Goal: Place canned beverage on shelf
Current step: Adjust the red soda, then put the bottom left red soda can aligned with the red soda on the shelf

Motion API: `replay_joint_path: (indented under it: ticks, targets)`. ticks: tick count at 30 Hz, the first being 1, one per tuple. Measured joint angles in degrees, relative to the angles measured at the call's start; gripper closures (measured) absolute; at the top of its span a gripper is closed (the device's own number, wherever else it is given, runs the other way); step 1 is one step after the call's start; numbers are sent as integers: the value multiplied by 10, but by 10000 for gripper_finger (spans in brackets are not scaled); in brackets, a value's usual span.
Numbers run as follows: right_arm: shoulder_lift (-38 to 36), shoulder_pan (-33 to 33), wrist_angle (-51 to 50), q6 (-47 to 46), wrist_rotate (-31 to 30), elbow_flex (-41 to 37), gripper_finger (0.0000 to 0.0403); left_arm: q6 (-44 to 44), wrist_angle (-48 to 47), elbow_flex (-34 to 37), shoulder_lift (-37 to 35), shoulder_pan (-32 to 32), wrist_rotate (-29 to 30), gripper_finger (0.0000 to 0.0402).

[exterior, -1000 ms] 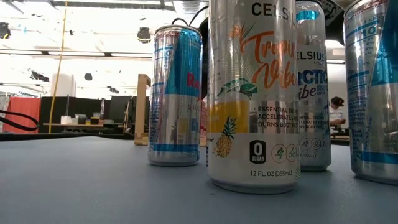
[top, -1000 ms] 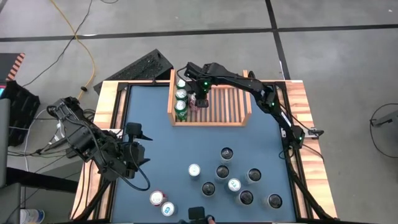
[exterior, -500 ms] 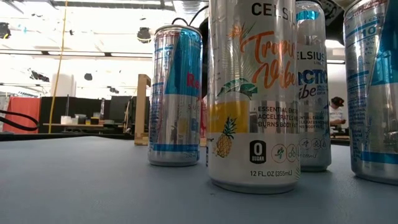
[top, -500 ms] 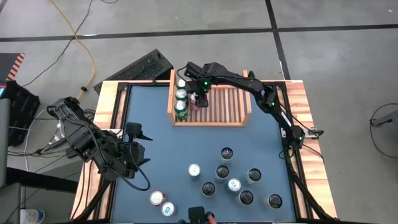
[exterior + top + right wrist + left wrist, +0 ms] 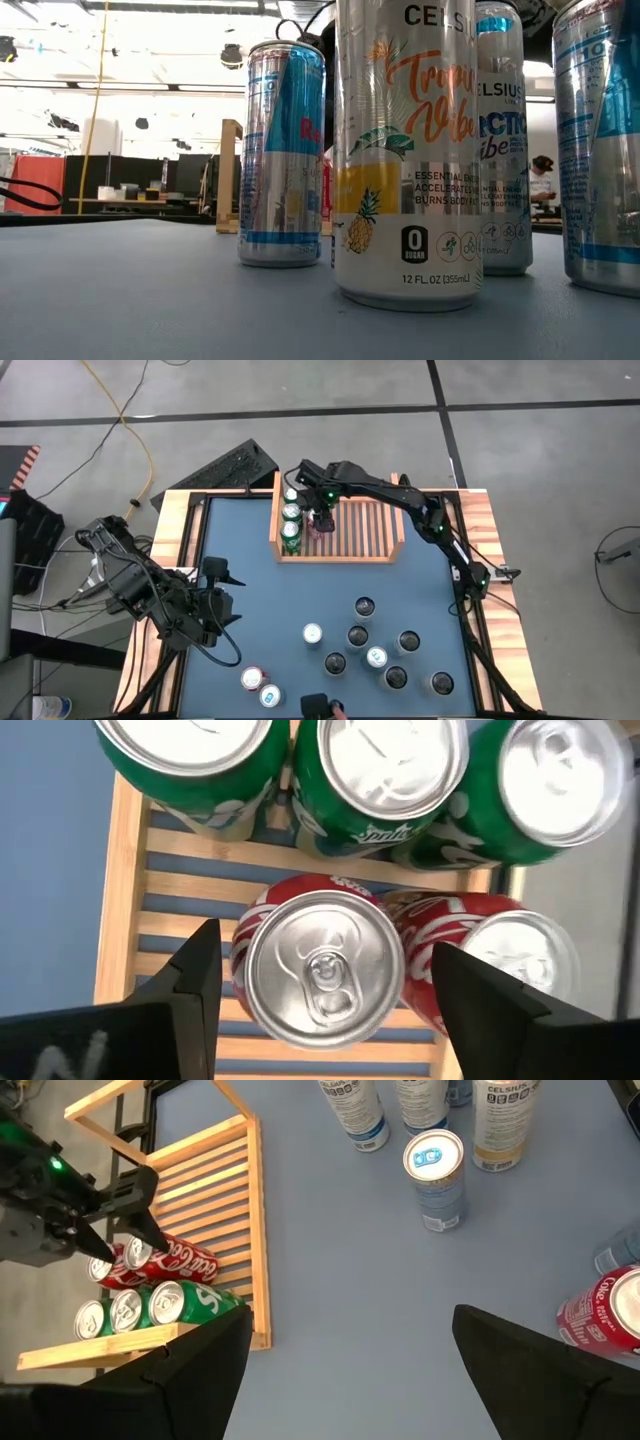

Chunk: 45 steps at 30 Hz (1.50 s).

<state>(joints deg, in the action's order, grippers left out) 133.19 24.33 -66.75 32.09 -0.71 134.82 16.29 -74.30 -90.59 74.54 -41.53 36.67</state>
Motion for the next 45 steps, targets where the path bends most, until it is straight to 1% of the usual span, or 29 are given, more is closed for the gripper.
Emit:
replay_joint_path:
  ticks: [7, 11, 14, 17, 19, 21, 27, 31, 36, 45]
  targets:
    - [-34, -5, -8, -8, -11, 0, 142, 0, 0, 0, 0, 0, 0, 68]
    - [-62, -8, -32, -56, -10, 1, 145, 6, 0, 0, 0, 0, 0, 68]
    - [-63, -13, -55, -81, -9, 0, 160, 13, -5, 0, 0, 0, 0, 68]
    - [-61, -21, -60, -95, 4, -22, 186, 20, -8, 0, 0, 0, 0, 68]
    - [-56, -27, -60, -96, -5, -39, 208, 23, -8, 0, 0, 0, -1, 68]
    - [-53, -34, -55, -96, -25, -55, 236, 25, -9, 0, 0, 0, -4, 68]
    - [-55, -37, -11, -92, -24, -86, 321, 34, -12, 0, 0, 0, -4, 68]
    - [-55, -31, 2, -91, -24, -96, 352, 35, -13, 0, 0, 0, -4, 68]
    - [-55, -23, 11, -91, -22, -97, 364, 35, -12, 0, 0, 0, -4, 68]
    - [-55, -22, 50, -71, -20, -97, 365, 35, -10, 0, 0, 0, -3, 68]
